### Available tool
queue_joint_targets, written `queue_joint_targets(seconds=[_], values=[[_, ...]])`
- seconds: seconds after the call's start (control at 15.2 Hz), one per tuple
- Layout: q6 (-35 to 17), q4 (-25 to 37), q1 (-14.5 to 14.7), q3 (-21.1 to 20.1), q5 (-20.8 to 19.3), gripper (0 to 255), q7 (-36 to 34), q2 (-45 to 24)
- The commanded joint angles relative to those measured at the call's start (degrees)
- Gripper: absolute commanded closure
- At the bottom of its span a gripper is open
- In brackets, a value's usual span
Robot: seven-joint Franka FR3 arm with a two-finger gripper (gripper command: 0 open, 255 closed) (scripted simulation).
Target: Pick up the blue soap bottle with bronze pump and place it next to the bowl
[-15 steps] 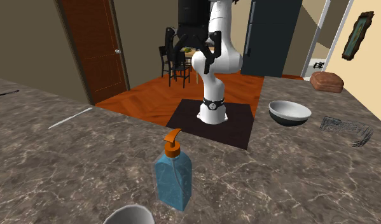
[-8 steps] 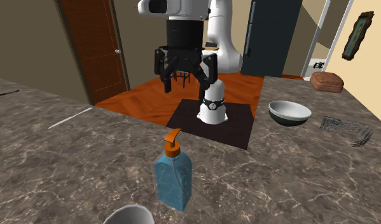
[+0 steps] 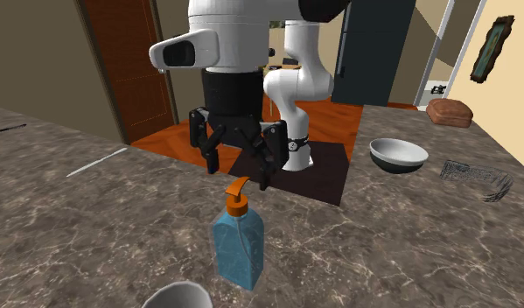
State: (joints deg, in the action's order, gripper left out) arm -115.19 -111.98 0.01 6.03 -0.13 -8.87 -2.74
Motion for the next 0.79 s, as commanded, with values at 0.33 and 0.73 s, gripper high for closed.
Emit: queue_joint_targets(seconds=[0.33, 0.73], values=[[-5.44, -2.34, -0.2, 0.12, 0.5, 0, 0.42, -3.05], [-5.86, -2.59, -0.21, 0.12, 0.53, 0, 0.44, -3.23]])
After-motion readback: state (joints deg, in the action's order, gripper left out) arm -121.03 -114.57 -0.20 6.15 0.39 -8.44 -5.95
